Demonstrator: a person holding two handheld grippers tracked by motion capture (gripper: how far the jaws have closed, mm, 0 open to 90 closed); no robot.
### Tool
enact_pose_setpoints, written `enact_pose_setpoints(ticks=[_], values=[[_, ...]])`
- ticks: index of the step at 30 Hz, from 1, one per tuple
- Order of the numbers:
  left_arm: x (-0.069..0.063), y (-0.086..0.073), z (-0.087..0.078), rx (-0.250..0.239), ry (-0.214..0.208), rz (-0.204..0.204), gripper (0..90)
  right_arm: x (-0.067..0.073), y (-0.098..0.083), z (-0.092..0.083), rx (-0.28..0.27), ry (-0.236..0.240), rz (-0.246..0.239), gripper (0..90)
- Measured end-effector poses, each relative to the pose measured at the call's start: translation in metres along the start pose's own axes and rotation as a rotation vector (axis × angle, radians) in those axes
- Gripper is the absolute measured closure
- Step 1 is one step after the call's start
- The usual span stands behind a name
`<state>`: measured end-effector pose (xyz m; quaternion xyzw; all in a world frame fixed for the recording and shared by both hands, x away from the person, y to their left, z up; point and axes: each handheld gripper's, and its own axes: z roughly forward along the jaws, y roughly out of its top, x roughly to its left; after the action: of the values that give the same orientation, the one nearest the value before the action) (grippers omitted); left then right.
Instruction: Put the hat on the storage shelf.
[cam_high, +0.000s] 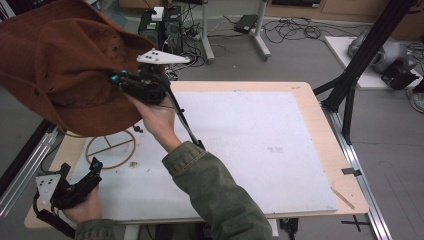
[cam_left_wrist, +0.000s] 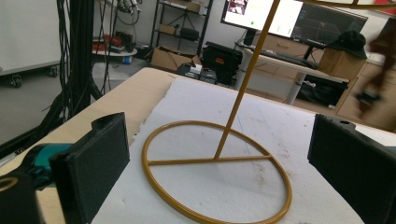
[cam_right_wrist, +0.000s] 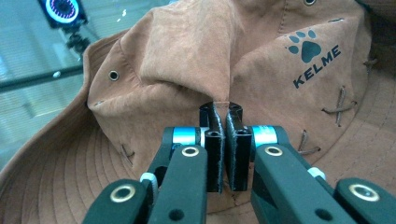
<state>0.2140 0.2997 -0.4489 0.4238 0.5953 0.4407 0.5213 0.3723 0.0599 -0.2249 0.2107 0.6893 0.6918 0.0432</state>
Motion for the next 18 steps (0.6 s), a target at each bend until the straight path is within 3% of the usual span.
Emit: enact_pose_setpoints(ticks=[7, 12, 14, 18], values=[[-0.002, 0.0, -0.001, -0.001, -0.002, -0.002, 5.7, 0.004, -0.026, 0.031, 0.069, 0.012, 0.016, 88.3], [0.001, -0.001, 0.0, 0.001, 0.0, -0.019, 5.7, 0.001, -0.031, 0.034, 0.07, 0.011, 0.015, 88.2], [0.001, -0.001, -0.001, 0.002, 0.001, -0.025, 5.7, 0.004, -0.033, 0.034, 0.079, 0.002, -0.015, 88.0], [0.001, -0.001, -0.001, 0.0, 0.001, -0.026, 5.7, 0.005, -0.037, 0.034, 0.089, -0.003, -0.031, 87.5]])
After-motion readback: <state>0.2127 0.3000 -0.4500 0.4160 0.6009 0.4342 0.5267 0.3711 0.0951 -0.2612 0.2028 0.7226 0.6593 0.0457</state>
